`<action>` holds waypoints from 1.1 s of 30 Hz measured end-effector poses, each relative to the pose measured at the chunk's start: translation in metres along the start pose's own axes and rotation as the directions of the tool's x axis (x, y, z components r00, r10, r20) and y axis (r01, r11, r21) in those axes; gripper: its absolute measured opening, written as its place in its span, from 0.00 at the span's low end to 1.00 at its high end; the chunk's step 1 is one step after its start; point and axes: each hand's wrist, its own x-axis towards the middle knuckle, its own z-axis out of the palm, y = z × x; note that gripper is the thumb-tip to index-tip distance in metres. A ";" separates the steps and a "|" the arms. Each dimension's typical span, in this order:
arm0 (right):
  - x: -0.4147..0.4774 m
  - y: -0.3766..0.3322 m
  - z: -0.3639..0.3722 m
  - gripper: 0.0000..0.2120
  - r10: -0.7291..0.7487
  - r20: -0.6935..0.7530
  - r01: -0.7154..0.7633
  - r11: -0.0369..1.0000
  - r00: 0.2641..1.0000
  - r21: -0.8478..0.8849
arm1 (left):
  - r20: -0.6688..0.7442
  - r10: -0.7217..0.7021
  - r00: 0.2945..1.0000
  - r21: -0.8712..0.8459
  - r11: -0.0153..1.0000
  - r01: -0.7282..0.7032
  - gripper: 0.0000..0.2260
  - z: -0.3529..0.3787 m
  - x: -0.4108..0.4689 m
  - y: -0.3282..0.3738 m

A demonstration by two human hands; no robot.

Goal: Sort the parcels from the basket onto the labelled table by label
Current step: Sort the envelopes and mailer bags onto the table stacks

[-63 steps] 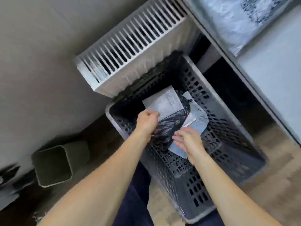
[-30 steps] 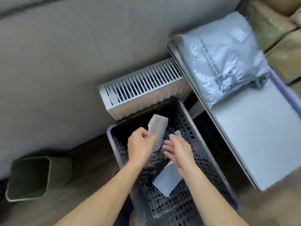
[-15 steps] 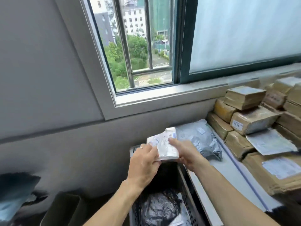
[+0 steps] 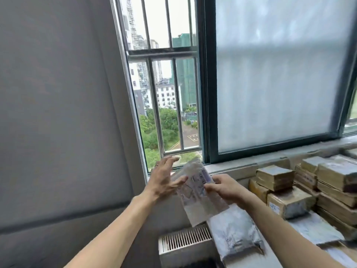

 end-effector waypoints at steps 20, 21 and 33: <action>-0.077 -0.105 -0.146 0.27 -0.353 -0.158 0.384 0.883 0.922 0.269 | -0.064 -0.199 0.978 -0.895 0.444 0.032 0.12 -0.096 0.013 0.125; -0.077 -0.104 -0.146 0.28 -0.335 -0.152 0.367 0.871 0.930 0.325 | -0.074 -0.212 0.975 -0.908 0.417 0.022 0.12 -0.098 0.013 0.128; -0.076 -0.119 -0.129 0.17 -0.394 -0.213 0.448 0.793 0.894 0.412 | -0.085 -0.217 0.972 -0.927 0.376 0.003 0.13 -0.120 0.011 0.130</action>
